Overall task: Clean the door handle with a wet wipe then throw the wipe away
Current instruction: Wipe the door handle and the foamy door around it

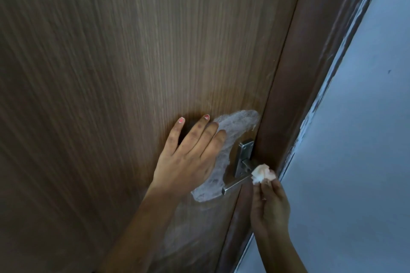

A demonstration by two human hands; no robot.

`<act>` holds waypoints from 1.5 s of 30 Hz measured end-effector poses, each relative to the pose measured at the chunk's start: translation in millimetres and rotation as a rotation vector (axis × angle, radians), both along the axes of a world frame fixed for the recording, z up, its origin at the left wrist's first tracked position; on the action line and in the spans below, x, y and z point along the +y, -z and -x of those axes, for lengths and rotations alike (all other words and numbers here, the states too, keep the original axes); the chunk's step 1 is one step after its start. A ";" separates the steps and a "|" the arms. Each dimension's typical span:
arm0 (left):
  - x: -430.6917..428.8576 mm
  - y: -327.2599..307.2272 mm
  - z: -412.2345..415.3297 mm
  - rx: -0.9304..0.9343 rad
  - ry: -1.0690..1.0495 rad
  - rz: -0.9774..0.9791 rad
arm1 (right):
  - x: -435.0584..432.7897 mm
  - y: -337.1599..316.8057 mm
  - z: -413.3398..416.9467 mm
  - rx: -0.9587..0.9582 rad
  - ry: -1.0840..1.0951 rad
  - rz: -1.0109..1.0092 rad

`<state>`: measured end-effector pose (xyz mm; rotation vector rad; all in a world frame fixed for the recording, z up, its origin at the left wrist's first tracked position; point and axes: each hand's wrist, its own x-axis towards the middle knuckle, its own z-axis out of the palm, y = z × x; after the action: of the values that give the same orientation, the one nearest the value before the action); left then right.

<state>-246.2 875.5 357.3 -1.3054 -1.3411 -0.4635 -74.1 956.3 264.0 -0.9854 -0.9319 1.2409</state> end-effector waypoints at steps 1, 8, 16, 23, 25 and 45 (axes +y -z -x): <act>-0.1 0.0 0.2 0.002 -0.004 0.000 | 0.6 -8.4 0.0 -0.030 0.056 -0.015; -1.5 -0.5 0.6 -0.006 -0.002 0.011 | 20.9 -44.9 3.6 -0.809 -0.072 -0.496; -1.3 -2.0 0.5 -0.006 0.004 -0.002 | 11.8 -43.5 -1.6 -1.054 -0.140 -0.566; -1.7 -2.5 0.9 -0.016 -0.004 0.035 | -35.3 -51.5 13.4 -1.211 -0.100 -0.793; -1.5 -3.2 1.3 -0.023 -0.004 0.039 | -44.8 -54.7 16.8 -1.298 -0.125 -0.817; -12.1 -9.3 -4.8 -0.125 0.116 0.126 | -10.8 -34.3 26.0 0.517 -0.311 0.481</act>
<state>-241.4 863.4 366.6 -1.4843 -1.4221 -0.5553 -100.2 945.5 298.3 -0.8303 -0.3875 1.9288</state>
